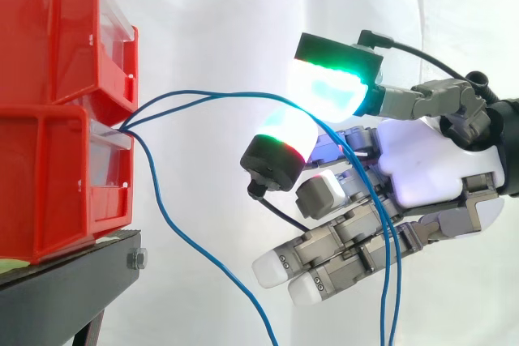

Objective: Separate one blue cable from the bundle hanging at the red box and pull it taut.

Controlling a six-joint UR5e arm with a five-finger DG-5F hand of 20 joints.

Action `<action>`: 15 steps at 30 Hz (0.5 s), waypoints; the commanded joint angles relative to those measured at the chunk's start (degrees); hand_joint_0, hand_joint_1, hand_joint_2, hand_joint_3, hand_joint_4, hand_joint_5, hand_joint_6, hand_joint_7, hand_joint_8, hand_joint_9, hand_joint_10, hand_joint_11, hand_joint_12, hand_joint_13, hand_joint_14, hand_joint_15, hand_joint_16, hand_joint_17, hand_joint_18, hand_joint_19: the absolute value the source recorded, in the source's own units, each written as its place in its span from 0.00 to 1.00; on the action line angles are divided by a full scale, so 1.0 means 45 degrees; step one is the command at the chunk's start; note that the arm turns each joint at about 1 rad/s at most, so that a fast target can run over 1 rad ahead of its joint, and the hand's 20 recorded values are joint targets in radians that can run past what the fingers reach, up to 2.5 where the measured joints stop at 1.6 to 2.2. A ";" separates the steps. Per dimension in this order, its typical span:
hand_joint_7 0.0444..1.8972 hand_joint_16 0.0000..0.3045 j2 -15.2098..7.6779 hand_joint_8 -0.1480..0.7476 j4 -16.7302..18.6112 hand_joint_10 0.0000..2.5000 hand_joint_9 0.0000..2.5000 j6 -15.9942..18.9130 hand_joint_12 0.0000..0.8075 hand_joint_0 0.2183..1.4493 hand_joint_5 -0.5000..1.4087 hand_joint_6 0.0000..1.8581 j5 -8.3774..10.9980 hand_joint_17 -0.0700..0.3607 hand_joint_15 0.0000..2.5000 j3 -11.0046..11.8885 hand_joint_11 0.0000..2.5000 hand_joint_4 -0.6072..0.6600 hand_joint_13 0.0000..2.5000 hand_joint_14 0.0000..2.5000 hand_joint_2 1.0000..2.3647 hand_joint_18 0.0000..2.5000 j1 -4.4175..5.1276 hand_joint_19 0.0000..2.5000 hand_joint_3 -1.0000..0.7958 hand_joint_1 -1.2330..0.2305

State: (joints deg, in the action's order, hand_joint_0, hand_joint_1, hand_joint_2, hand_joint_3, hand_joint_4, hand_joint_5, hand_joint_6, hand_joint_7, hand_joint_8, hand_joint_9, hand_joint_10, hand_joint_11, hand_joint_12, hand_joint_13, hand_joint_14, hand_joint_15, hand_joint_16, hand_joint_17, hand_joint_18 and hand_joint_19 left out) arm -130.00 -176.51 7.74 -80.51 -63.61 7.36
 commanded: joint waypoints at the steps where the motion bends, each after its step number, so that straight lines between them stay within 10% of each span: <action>1: 0.57 0.18 0.0002 0.44 0.0005 0.01 0.37 0.0000 0.46 0.45 0.15 0.52 0.0000 0.45 0.12 0.0014 0.39 0.35 0.20 0.00 0.01 0.16 -0.0015 0.11 0.42 0.24; 5: 0.53 0.18 0.0002 0.39 0.0005 0.01 0.37 0.0000 0.46 0.49 0.16 0.51 0.0000 0.45 0.12 -0.0005 0.39 0.34 0.20 0.00 0.00 0.17 0.0005 0.10 0.28 0.23; 15: 0.54 0.17 -0.0018 0.32 0.0005 0.00 0.37 0.0000 0.43 0.37 0.18 0.49 0.0000 0.43 0.12 -0.0005 0.33 0.28 0.19 0.00 0.00 0.15 -0.0015 0.08 0.28 0.14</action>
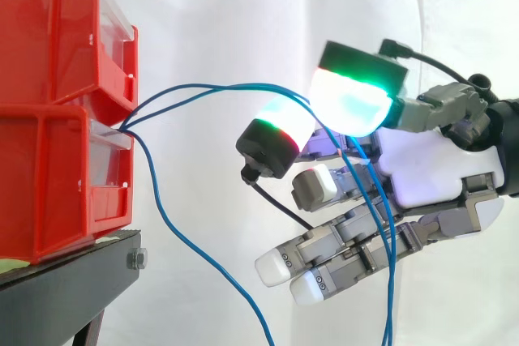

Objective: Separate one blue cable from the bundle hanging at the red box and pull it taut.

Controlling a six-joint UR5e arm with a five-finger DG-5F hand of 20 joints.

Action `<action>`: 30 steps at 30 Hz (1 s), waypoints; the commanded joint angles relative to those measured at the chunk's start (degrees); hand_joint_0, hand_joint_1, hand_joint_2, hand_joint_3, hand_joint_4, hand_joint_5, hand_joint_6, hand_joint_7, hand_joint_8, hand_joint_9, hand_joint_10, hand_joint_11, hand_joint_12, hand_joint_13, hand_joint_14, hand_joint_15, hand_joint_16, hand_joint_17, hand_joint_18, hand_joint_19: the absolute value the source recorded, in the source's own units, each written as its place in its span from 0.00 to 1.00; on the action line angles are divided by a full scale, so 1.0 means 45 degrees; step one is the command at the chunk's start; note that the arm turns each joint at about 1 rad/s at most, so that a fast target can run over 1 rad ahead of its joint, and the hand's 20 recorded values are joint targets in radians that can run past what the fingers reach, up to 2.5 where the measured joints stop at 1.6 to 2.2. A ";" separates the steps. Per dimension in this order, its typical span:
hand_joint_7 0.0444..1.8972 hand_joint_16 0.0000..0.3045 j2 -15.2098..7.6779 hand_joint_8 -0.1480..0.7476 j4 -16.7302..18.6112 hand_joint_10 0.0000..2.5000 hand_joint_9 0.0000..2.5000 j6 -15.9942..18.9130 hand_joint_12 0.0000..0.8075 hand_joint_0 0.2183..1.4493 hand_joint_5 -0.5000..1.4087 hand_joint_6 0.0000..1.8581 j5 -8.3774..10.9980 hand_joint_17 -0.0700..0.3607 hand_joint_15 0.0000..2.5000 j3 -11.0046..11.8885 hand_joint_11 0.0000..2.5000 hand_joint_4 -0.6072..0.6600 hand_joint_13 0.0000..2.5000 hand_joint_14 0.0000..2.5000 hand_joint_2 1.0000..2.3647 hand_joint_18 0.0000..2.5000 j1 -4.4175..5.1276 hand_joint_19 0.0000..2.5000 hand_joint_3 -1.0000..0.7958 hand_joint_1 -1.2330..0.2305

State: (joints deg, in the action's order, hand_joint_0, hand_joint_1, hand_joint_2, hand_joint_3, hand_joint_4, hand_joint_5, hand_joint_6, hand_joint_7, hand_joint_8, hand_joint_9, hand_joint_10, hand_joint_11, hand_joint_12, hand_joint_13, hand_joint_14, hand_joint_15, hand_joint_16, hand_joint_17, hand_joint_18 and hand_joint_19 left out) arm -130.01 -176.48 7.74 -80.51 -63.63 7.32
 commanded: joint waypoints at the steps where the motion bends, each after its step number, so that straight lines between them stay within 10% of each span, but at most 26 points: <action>1: 0.54 0.17 0.0003 0.32 0.0000 0.00 0.37 0.0000 0.42 0.36 0.18 0.49 0.0000 0.43 0.12 0.0000 0.33 0.28 0.19 0.00 0.00 0.15 -0.0005 0.08 0.28 0.14; 14: 0.51 0.19 0.0003 0.35 0.0000 0.01 0.35 0.0000 0.47 0.22 0.18 0.47 0.0000 0.47 0.12 0.0000 0.30 0.34 0.19 0.00 0.00 0.15 -0.0005 0.10 0.28 0.32; 30: 0.53 0.17 0.0003 0.32 0.0000 0.01 0.33 0.0000 0.44 0.48 0.16 0.50 0.0000 0.44 0.13 0.0000 0.31 0.33 0.21 0.00 0.01 0.17 -0.0005 0.11 0.34 0.19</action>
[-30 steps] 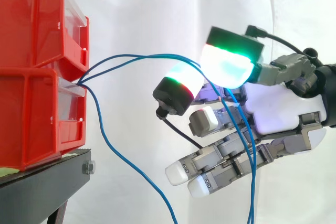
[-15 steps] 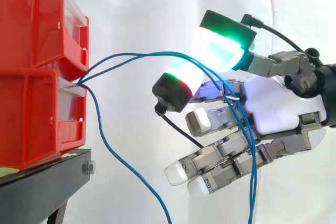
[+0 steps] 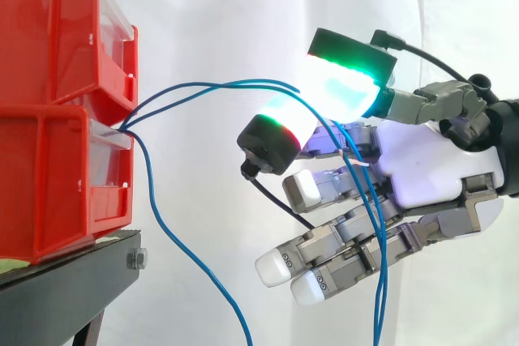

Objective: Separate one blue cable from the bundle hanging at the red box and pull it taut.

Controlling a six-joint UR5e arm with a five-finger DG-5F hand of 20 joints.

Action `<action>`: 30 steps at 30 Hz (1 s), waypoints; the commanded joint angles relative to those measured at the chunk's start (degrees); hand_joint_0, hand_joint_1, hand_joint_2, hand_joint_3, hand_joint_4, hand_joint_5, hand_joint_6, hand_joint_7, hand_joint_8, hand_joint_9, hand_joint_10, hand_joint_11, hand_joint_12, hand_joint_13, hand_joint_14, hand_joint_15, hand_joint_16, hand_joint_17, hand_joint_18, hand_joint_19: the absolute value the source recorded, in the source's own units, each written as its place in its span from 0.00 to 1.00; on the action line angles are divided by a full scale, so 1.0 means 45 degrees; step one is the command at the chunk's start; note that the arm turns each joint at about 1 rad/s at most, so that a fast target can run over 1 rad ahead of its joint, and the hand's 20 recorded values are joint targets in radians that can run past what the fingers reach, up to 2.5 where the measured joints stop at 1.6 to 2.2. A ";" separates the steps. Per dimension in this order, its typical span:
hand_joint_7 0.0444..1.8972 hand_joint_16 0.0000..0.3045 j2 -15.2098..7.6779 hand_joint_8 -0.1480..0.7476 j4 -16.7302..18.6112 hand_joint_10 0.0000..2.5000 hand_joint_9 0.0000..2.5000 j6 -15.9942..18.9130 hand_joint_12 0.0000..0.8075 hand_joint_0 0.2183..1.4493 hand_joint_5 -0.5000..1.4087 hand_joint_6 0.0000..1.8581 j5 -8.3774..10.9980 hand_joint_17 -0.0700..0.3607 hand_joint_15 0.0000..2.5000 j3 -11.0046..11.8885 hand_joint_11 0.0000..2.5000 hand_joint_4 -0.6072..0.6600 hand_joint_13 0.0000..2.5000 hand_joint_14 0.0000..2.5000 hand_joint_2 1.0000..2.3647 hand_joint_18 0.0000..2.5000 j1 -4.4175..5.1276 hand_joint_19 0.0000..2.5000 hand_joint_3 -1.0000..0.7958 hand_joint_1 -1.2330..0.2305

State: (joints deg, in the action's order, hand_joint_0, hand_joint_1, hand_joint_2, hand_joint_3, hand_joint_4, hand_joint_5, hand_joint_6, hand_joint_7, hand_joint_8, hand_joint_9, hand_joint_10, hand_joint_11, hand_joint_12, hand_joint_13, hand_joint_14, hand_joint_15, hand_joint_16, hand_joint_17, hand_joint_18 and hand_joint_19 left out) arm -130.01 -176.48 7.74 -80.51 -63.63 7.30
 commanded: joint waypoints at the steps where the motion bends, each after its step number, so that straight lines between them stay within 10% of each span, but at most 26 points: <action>1: 0.52 0.17 0.0005 0.32 0.0000 0.00 0.32 0.0000 0.44 0.49 0.16 0.50 0.0000 0.44 0.12 -0.0001 0.31 0.33 0.20 0.00 0.00 0.17 0.0000 0.10 0.29 0.19; 10: 0.50 0.18 0.0005 0.30 -0.0019 0.00 0.30 0.0000 0.43 0.31 0.16 0.49 0.0000 0.44 0.12 -0.0001 0.29 0.29 0.18 0.01 0.00 0.16 0.0000 0.08 0.28 0.11; 15: 0.47 0.19 -0.0014 0.33 -0.0019 0.00 0.33 0.0000 0.46 0.22 0.17 0.48 0.0000 0.47 0.12 -0.0001 0.29 0.34 0.20 0.00 0.00 0.17 0.0000 0.10 0.28 0.26; 22: 0.48 0.19 0.0005 0.34 -0.0039 0.01 0.35 0.0000 0.46 0.24 0.17 0.46 0.0000 0.46 0.13 -0.0001 0.29 0.36 0.20 0.00 0.00 0.17 0.0000 0.13 0.28 0.46; 30: 0.51 0.17 0.0005 0.34 -0.0058 0.01 0.37 0.0000 0.45 0.29 0.17 0.46 0.0000 0.44 0.14 -0.0001 0.30 0.36 0.22 0.01 0.00 0.17 0.0000 0.14 0.28 0.45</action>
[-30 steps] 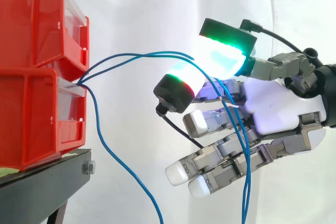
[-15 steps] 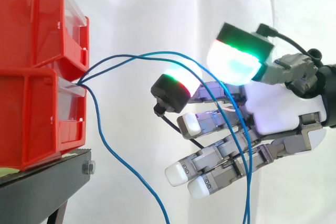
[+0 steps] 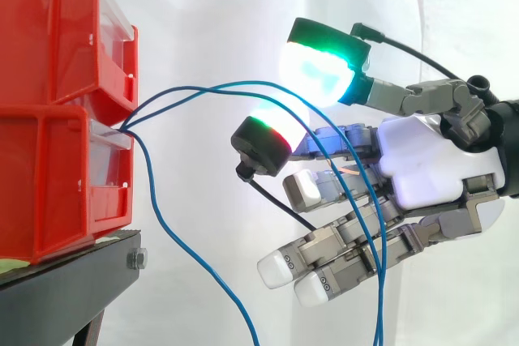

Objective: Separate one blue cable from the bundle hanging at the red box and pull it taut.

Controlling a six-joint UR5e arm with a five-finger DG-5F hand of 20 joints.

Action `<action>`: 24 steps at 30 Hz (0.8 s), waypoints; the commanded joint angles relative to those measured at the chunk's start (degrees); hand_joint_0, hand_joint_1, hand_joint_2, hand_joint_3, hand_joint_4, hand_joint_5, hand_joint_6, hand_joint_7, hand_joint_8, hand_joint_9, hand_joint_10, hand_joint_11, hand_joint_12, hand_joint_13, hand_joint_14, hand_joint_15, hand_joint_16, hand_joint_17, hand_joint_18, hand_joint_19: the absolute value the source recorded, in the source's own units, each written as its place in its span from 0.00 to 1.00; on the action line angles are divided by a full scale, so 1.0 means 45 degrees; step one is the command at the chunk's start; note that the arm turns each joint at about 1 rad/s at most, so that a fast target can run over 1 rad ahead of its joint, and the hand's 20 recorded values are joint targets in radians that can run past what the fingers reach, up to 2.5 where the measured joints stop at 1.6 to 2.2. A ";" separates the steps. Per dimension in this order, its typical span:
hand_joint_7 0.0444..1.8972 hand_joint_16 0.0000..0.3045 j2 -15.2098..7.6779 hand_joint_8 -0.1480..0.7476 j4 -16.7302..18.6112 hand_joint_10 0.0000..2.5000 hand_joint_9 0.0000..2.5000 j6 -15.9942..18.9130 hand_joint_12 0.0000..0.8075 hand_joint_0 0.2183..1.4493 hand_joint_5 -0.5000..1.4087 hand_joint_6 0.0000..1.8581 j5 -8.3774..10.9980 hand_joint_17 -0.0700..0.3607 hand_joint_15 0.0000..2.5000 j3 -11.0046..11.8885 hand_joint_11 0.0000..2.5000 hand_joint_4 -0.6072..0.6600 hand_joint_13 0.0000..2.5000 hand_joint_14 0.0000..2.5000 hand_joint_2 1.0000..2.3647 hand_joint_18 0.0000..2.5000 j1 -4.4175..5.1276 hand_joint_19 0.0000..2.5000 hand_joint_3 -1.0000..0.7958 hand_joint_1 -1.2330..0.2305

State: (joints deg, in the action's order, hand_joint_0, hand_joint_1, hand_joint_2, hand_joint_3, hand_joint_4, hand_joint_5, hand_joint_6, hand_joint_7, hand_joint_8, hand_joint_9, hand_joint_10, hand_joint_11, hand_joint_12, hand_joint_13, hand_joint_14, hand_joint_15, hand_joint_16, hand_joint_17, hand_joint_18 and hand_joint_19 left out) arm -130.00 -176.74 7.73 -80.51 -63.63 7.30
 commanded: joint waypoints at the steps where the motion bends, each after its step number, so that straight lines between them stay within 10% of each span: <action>1: 0.52 0.17 0.0003 0.35 -0.0002 0.01 0.37 0.0000 0.44 0.30 0.17 0.46 0.0000 0.44 0.14 0.0000 0.31 0.36 0.22 0.01 0.00 0.17 0.0000 0.15 0.28 0.41; 24: 0.58 0.20 0.0003 0.50 0.0018 0.00 0.44 0.0000 0.50 0.34 0.19 0.52 0.0059 0.49 0.22 0.0000 0.47 0.30 0.31 0.01 0.00 0.23 0.0000 0.18 0.56 0.33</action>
State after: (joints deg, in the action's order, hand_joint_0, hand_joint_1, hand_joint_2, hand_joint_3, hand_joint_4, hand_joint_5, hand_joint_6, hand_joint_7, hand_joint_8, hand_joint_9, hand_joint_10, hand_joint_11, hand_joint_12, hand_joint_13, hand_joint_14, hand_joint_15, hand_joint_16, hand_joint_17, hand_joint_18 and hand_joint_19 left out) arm -130.02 -176.66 7.73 -80.31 -63.63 7.30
